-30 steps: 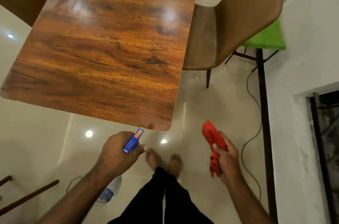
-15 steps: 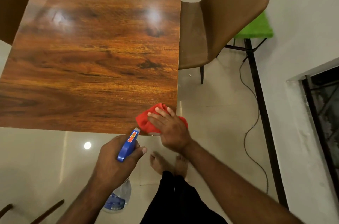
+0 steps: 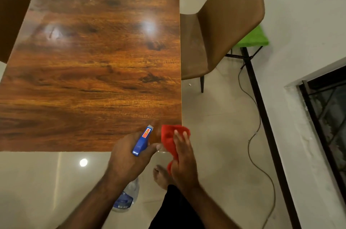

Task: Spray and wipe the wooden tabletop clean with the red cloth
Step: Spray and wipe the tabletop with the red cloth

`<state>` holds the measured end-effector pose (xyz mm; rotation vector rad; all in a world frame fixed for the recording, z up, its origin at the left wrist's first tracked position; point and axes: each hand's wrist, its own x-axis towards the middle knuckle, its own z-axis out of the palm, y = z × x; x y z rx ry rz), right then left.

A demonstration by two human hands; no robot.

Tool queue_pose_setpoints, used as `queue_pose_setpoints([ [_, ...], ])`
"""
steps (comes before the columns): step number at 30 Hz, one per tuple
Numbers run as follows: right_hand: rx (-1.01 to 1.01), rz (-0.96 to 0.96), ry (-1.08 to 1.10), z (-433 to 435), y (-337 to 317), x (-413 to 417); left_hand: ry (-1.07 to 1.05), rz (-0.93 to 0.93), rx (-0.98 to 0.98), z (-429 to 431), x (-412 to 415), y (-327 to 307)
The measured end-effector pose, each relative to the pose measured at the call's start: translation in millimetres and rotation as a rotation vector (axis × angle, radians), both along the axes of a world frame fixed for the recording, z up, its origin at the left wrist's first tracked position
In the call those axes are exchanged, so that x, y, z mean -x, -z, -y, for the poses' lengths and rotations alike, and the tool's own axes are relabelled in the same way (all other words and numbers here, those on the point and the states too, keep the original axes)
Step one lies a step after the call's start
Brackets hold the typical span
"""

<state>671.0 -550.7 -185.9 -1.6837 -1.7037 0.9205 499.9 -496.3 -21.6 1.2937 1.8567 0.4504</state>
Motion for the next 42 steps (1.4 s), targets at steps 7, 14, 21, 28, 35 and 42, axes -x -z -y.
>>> queue_pose_setpoints([
  [7,0.059,0.067,-0.061,-16.1,4.3,-10.4,-0.033,-0.056,-0.086,-35.6,-7.4,-11.7],
  [14,0.018,0.092,-0.038,-148.8,4.0,2.2,0.024,-0.039,-0.138,-55.5,-3.7,-11.8],
  [21,0.03,0.18,-0.111,-275.4,8.9,7.2,-0.091,-0.044,-0.112,-86.1,-1.4,-22.3],
  [28,-0.12,0.205,-0.619,-181.5,16.2,-28.0,-0.133,-0.012,-0.037,-138.9,-3.0,-14.7],
  [35,-0.273,0.212,-0.973,-255.2,12.5,-64.8,-0.051,-0.07,-0.058,-202.6,-20.7,-9.4],
  [42,-0.366,0.154,-0.966,-329.3,17.6,-60.5,-0.008,0.006,-0.095,-236.2,-17.9,-11.1],
])
